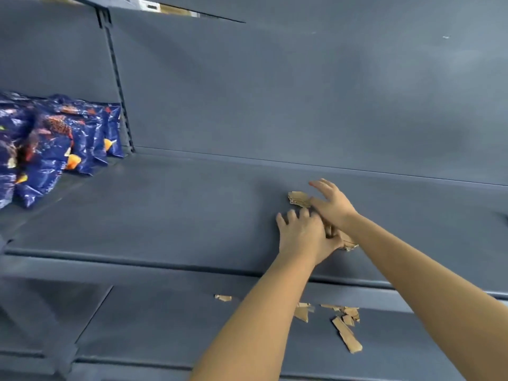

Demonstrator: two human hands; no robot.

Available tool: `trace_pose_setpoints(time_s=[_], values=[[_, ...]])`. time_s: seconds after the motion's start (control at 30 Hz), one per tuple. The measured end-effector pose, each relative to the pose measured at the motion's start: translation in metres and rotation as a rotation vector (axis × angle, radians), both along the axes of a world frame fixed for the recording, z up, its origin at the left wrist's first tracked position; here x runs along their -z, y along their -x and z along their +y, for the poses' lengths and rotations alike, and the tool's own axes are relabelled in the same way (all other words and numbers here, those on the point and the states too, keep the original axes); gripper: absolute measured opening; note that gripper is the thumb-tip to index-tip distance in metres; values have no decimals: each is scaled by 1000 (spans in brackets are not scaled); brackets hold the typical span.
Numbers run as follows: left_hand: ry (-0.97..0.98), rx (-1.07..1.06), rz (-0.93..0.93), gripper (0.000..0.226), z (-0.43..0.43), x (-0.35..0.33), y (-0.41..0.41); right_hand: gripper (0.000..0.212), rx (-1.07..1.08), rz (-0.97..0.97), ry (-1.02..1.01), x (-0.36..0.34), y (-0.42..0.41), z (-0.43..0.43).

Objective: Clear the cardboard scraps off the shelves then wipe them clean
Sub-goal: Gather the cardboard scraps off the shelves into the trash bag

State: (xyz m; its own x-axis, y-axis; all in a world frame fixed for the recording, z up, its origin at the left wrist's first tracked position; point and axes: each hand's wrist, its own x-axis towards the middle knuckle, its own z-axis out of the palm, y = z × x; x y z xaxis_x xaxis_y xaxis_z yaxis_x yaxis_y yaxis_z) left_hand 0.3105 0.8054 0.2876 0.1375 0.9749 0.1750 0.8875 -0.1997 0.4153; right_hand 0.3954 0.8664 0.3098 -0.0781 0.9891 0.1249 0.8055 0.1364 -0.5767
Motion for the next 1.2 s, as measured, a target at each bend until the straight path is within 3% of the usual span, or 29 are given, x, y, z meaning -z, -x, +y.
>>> trace_pose_setpoints(time_s=[0.1,0.2,0.3,0.37,0.57,0.7,1.07,1.2], values=[[-79,-56,-93,57,2,1,3,36,-37,55,165,3,9,8],[-72,-60,-169,76,2,2,2,47,8,134,75,-1,5,-2],[25,-22,-173,96,4,2,0,50,7,398,58,4,-3,-14],[62,2,-150,97,6,2,0,49,-3,497,107,6,-7,-18],[-62,43,-35,58,4,2,4,27,115,465,2,-1,-27,-21],[-76,56,-108,54,2,-2,5,37,-7,233,22,11,-1,-47],[-130,184,-86,46,-52,-8,-20,37,63,247,-166,12,-23,-107],[-247,201,-100,36,-93,-8,-41,42,83,238,-281,11,-43,-151]])
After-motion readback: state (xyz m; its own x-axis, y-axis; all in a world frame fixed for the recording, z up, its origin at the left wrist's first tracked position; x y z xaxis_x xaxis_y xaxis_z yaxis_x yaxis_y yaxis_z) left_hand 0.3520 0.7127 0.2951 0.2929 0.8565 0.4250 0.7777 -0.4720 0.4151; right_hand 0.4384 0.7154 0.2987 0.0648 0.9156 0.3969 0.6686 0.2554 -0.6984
